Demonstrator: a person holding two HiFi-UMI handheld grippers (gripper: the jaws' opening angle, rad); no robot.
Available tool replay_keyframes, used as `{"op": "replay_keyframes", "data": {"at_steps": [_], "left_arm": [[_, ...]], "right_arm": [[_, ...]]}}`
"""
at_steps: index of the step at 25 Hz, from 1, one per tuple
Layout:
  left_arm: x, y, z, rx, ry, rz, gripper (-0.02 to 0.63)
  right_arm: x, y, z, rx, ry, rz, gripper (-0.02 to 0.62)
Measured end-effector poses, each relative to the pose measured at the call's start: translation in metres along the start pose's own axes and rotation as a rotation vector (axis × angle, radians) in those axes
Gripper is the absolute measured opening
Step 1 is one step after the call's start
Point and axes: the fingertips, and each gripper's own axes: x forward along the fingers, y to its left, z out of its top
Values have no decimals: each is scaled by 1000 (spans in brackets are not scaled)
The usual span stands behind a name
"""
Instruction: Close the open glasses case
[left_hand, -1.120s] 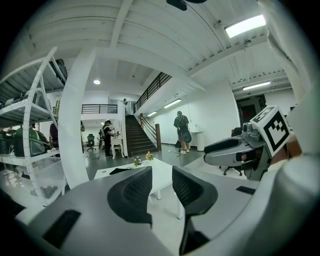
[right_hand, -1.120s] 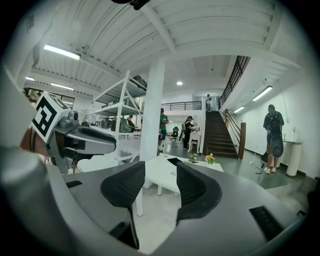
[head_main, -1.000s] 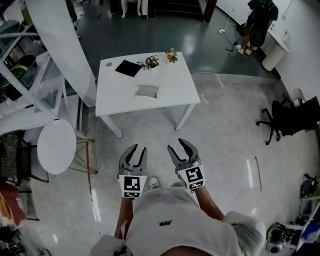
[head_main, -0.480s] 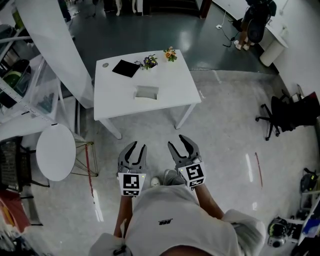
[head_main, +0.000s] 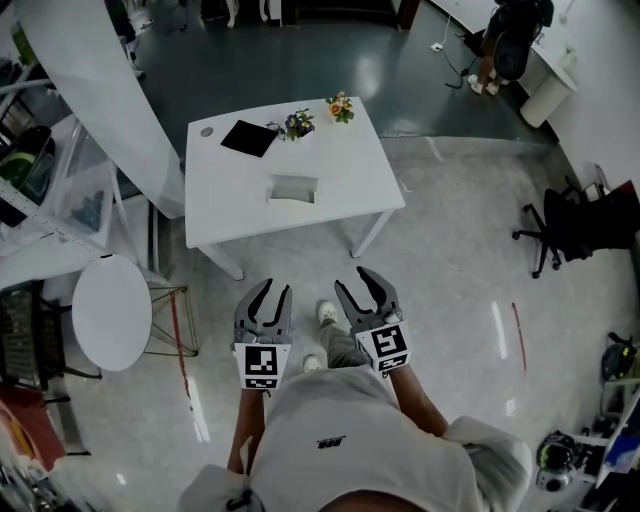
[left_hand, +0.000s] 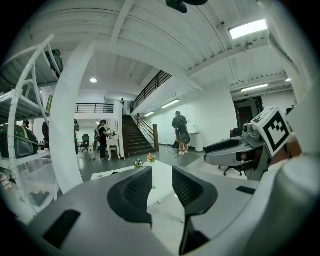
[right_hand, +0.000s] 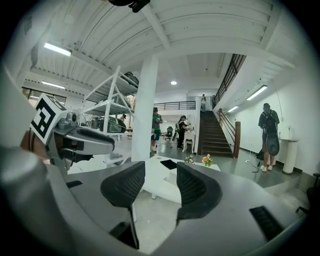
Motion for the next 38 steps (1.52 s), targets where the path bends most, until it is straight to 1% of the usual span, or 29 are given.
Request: {"op": "replay_keyframes", "data": {"at_steps": [9, 22, 30, 38], "left_arm": [[41, 18, 5, -7, 6, 21, 138], [116, 44, 23, -20, 22, 84, 138], [158, 52, 27, -30, 38, 118, 138], [197, 56, 41, -11, 41, 142, 138]], "right_arm": [[38, -26, 2, 1, 11, 21, 199], [106, -78, 17, 12, 3, 93, 199], [140, -115, 20, 11, 4, 119, 199], [169, -147, 28, 18, -21, 153, 198]]}}
